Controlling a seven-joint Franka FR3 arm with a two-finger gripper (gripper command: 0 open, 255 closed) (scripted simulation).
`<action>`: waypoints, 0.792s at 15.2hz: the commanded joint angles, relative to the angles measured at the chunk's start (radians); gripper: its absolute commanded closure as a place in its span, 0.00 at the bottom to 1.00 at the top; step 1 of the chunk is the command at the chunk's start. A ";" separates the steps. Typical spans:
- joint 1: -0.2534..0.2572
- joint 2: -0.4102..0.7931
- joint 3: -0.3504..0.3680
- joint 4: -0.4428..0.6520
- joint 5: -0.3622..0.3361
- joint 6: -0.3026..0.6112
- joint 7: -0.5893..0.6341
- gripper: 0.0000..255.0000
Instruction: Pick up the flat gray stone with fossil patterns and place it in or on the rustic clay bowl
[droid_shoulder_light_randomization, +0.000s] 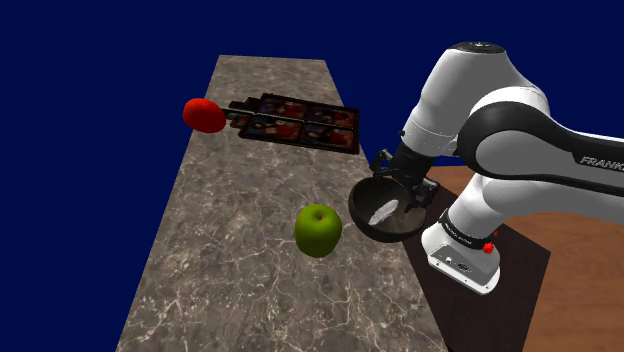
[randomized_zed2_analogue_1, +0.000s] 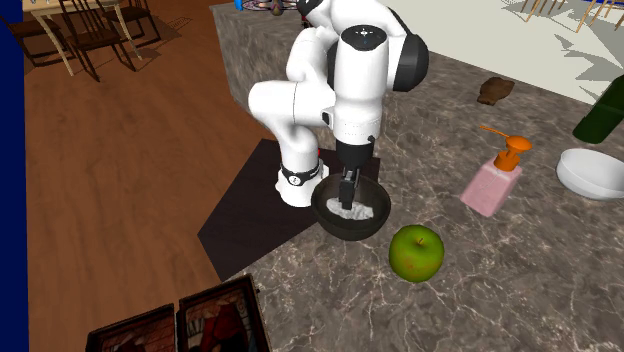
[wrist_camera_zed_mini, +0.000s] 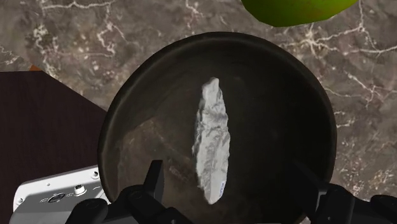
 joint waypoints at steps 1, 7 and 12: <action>-0.013 -0.011 -0.031 0.026 -0.032 -0.034 0.000 0.00; -0.050 -0.023 -0.111 0.104 -0.111 -0.118 0.000 0.00; -0.049 -0.023 -0.110 0.104 -0.110 -0.118 0.000 0.00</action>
